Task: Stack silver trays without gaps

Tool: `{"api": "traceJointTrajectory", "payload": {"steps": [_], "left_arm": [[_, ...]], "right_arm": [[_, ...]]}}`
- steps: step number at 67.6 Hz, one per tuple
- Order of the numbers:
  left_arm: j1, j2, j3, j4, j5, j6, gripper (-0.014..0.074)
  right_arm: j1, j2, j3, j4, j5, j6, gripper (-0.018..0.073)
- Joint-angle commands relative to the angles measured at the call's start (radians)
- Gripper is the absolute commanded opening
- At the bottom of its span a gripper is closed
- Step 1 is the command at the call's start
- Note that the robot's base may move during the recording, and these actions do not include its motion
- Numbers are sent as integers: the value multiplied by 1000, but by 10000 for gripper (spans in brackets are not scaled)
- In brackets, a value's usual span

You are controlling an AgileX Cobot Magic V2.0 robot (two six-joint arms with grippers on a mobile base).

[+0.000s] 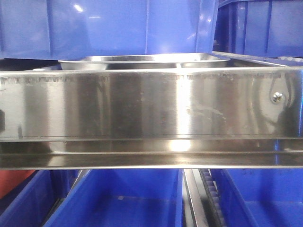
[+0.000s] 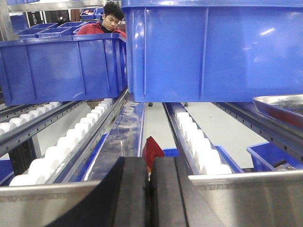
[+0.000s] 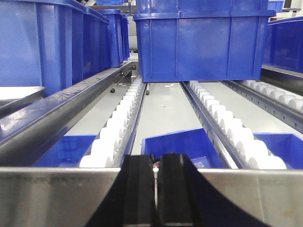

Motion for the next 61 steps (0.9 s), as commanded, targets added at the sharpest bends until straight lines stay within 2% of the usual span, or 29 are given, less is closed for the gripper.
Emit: {"api": "traceJointTrajectory", "payload": {"steps": [1, 50, 61], "left_arm": [[-2, -4, -3, -5, -17, -1, 13], [-2, -4, -3, -5, -17, -1, 13], [-2, -4, -3, -5, -83, -1, 13]], "right_arm": [[1, -6, 0, 2, -18, -1, -20], [1, -6, 0, 2, -24, -1, -20], [1, -6, 0, 2, -56, -1, -20]]}}
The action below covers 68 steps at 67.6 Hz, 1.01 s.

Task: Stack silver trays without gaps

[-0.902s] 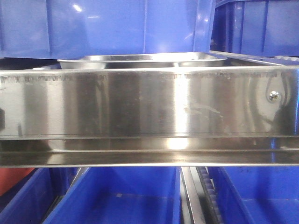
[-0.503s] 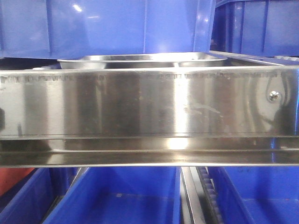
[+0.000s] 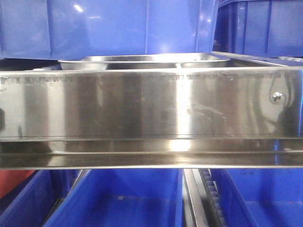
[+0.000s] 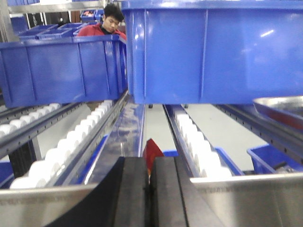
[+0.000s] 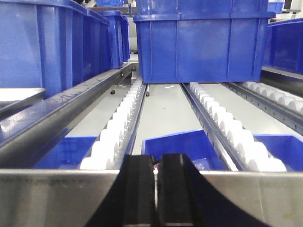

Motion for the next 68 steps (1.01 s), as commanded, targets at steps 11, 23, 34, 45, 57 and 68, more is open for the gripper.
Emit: {"api": "traceJointTrajectory", "payload": {"steps": [11, 23, 34, 45, 57, 68], "left_arm": [[-2, -4, -3, -10, -201, -1, 13], [-2, -4, -103, -68, -199, -9, 13], [-2, -4, -312, -19, 5, -9, 13], [-2, 89, -510, -5, 222, -9, 13], [-2, 276, -657, -7, 433, -9, 13], [-2, 455, -747, -73, 663, -9, 13]], "right_arm": [[1, -6, 0, 2, -274, 19, -20], [1, -6, -98, 2, -415, 158, -20], [1, -6, -343, 2, -177, 158, -20], [1, 114, -541, 2, 14, 158, -20], [1, 329, -725, 10, 292, 158, -20], [1, 560, -884, 10, 640, 158, -20]]}}
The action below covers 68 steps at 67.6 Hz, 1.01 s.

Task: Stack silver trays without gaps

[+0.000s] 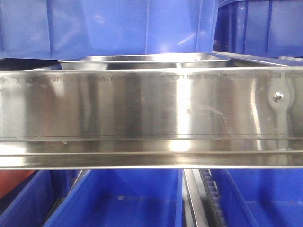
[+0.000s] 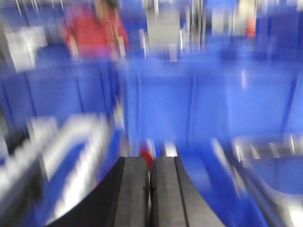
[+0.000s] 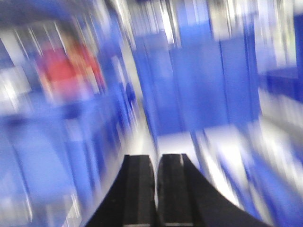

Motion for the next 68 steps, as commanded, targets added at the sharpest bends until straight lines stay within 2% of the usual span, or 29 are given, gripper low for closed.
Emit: {"api": "traceJointTrajectory", "payload": {"steps": [1, 6, 15, 28, 34, 46, 53, 57, 59, 63, 66, 67, 68], "left_arm": [[-2, 84, -39, -41, 113, -5, 13], [-2, 138, -42, -43, 122, -5, 13], [-2, 185, -42, -39, 117, -5, 13], [-2, 227, -40, -42, 40, -5, 13], [-2, 283, -46, -40, 38, -5, 13], [-6, 468, -107, -154, 35, -5, -16], [-55, 592, -183, -162, 39, -17, -16], [-110, 657, -239, -134, 44, -74, -16], [-139, 695, -263, -104, 44, -133, -16], [-206, 757, -319, 18, 49, -264, -16], [-252, 808, -354, 114, 61, -397, -16], [-266, 822, -366, 162, 66, -435, -16], [-281, 829, -379, 179, 74, -455, -16]], "right_arm": [[1, 108, -70, 0, 179, 0, -20], [1, 181, -102, 0, 252, 0, -20], [1, 270, -108, 0, 256, 0, -20], [1, 343, -108, 6, 173, 0, -20], [1, 380, -111, 6, 139, -4, -20], [49, 464, -150, 10, 214, -16, -15], [115, 514, -182, 10, 218, 27, -15], [152, 546, -205, 10, 218, 62, -13], [183, 573, -222, 10, 218, 86, -11], [243, 626, -255, -21, 222, 132, 0], [287, 666, -276, -76, 230, 189, 0], [302, 680, -291, -100, 240, 211, 0], [316, 694, -301, -124, 250, 233, 0]]}}
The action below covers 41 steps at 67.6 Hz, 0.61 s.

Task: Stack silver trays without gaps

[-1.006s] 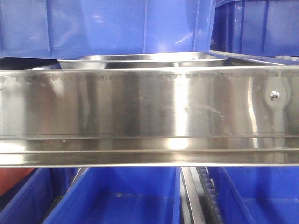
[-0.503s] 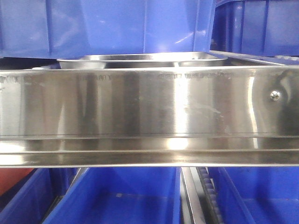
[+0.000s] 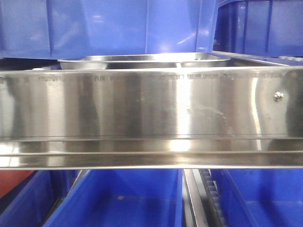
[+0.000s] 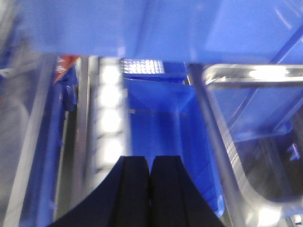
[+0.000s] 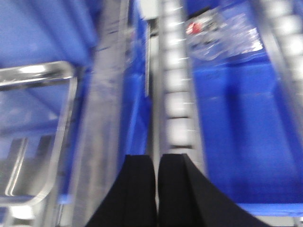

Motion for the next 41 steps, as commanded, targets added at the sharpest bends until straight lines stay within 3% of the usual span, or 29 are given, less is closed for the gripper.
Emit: {"api": "traceJointTrajectory", "payload": {"steps": [1, 5, 10, 19, 41], "left_arm": [[-90, 77, -76, 177, 21, -234, -16], [-150, 136, -126, 287, 70, -369, -16], [-203, 194, -187, 336, 128, -423, -16], [-257, 296, -298, 321, 216, -423, -16], [-258, 460, -434, 285, 290, -423, -16]], "right_arm": [[82, 77, -63, -116, 25, 112, 0], [137, 143, -110, -206, 83, 187, 0], [180, 215, -175, -222, 145, 206, 0], [228, 327, -296, -171, 187, 214, 0], [242, 535, -424, -121, 224, 219, 0]]}}
